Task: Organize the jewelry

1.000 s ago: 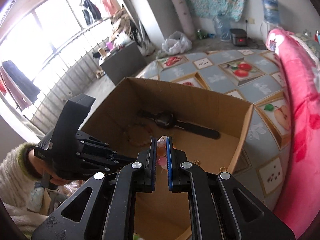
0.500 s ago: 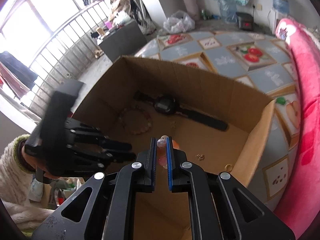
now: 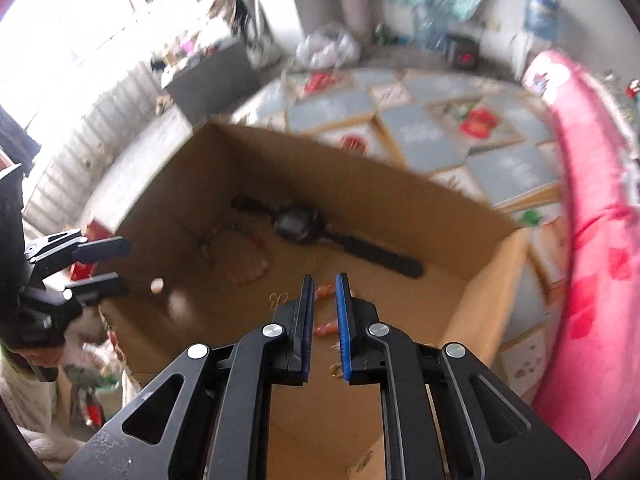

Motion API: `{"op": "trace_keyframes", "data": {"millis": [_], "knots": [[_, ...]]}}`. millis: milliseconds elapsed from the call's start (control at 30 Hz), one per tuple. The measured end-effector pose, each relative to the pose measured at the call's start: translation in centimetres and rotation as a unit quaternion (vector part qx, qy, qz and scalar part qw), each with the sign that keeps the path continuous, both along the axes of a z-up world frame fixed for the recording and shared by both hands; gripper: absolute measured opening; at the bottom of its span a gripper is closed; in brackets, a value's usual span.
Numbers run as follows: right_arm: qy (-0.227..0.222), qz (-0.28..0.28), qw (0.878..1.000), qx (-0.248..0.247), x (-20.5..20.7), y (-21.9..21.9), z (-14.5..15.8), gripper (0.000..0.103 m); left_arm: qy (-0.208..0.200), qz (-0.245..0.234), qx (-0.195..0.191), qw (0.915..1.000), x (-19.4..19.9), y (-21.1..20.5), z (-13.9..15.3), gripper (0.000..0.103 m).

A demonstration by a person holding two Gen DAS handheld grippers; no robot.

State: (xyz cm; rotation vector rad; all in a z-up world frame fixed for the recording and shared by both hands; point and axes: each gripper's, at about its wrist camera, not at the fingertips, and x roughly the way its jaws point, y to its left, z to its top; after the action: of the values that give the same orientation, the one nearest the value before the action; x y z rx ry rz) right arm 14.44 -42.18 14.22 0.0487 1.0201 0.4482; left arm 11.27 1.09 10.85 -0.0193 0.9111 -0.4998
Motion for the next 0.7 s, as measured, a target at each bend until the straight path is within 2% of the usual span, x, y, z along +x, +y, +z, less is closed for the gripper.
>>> {"op": "trace_keyframes", "data": {"millis": [67, 133, 167, 200, 267, 300, 333, 467, 533, 633, 700], "knots": [[-0.029, -0.031, 0.999, 0.014, -1.5, -1.7, 1.4, 0.015, -0.031, 0.024, 0.000, 0.9993, -0.1, 1.5, 0.8, 0.067], [-0.057, -0.081, 0.994, 0.038, -3.6, -4.2, 2.5, 0.022, -0.056, 0.049, 0.007, 0.9972, -0.4, 2.6, 1.0, 0.075], [-0.064, -0.107, 0.991, 0.052, -4.5, -5.3, 2.7, 0.030, -0.062, 0.064, 0.014, 0.9959, -0.3, 2.9, 0.8, 0.080], [-0.069, -0.143, 0.985, 0.073, -5.8, -6.9, 2.6, 0.037, -0.063, 0.073, 0.022, 0.9951, -0.2, 3.2, 0.5, 0.082], [-0.067, -0.185, 0.976, 0.090, -7.2, -8.5, 1.9, 0.047, -0.054, 0.093, 0.027, 0.9938, 0.3, 3.9, -0.7, 0.083], [-0.058, -0.206, 0.972, 0.101, -7.9, -9.1, 1.0, 0.053, -0.042, 0.099, 0.024, 0.9939, 0.6, 4.2, -1.3, 0.083], [-0.045, -0.216, 0.969, 0.111, -8.3, -9.3, 0.0, 0.055, -0.025, 0.104, 0.020, 0.9941, 1.1, 4.2, -1.9, 0.083], [0.019, -0.243, 0.961, 0.129, -9.1, -9.3, -4.2, 0.055, 0.049, 0.093, -0.017, 0.9944, 2.7, 3.6, -5.1, 0.083], [0.045, -0.244, 0.959, 0.137, -9.3, -9.1, -5.9, 0.059, 0.075, 0.083, -0.035, 0.9931, 2.9, 3.2, -5.8, 0.084], [0.087, -0.212, 0.961, 0.156, -8.7, -8.2, -7.6, 0.059, 0.071, 0.090, -0.023, 0.9931, 2.4, 2.4, -5.9, 0.086], [0.101, -0.182, 0.961, 0.184, -8.6, -7.3, -7.9, 0.055, 0.066, 0.097, -0.016, 0.9929, 2.1, 1.9, -5.9, 0.086]]}}
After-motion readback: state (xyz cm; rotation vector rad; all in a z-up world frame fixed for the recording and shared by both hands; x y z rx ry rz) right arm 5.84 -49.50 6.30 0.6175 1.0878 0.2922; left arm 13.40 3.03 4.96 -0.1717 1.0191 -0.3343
